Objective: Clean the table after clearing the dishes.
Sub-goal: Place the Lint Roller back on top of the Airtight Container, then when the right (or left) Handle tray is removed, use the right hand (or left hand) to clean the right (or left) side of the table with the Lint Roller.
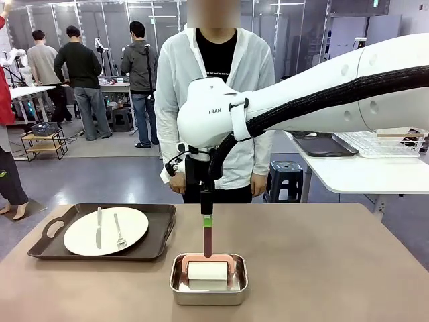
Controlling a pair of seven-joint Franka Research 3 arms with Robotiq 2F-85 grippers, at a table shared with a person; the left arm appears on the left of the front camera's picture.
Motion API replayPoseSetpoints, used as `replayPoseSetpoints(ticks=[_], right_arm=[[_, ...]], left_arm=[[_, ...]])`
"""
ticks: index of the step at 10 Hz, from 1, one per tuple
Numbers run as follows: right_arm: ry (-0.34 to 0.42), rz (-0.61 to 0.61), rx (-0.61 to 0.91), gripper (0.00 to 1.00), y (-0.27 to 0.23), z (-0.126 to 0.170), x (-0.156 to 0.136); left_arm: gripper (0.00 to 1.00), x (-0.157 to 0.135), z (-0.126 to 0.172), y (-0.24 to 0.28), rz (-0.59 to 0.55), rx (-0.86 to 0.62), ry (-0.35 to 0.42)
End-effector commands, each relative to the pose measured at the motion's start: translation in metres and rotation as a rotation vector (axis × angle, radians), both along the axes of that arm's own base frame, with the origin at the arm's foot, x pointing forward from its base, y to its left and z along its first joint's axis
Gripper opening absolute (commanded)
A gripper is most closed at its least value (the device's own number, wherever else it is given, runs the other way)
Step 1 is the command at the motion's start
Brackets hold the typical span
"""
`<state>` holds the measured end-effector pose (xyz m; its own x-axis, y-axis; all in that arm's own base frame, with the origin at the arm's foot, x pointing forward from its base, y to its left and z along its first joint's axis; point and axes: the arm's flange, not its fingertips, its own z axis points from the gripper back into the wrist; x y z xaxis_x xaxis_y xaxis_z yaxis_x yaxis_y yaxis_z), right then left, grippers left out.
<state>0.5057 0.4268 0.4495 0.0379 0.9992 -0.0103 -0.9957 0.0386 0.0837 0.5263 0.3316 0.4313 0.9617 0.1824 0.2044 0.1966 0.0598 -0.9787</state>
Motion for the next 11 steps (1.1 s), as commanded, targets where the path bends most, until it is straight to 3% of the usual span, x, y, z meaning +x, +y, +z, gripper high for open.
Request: replayPoseSetpoints(ticks=[1, 10, 11], right_arm=[[-0.004, -0.002, 0.014, 1.00, 0.002, 0.001, 0.000], [-0.002, -0.001, 0.004, 1.00, 0.001, 0.001, 0.002], [-0.003, -0.099, 0.062, 1.00, -0.011, 0.025, 0.013]], left_arm=[[1.00, -0.002, 0.001, 0.001, -0.001, 0.002, 0.000], [1.00, -0.002, 0.001, 0.001, -0.001, 0.002, 0.000], [1.00, -0.002, 0.001, 0.001, -0.001, 0.002, 0.000]])
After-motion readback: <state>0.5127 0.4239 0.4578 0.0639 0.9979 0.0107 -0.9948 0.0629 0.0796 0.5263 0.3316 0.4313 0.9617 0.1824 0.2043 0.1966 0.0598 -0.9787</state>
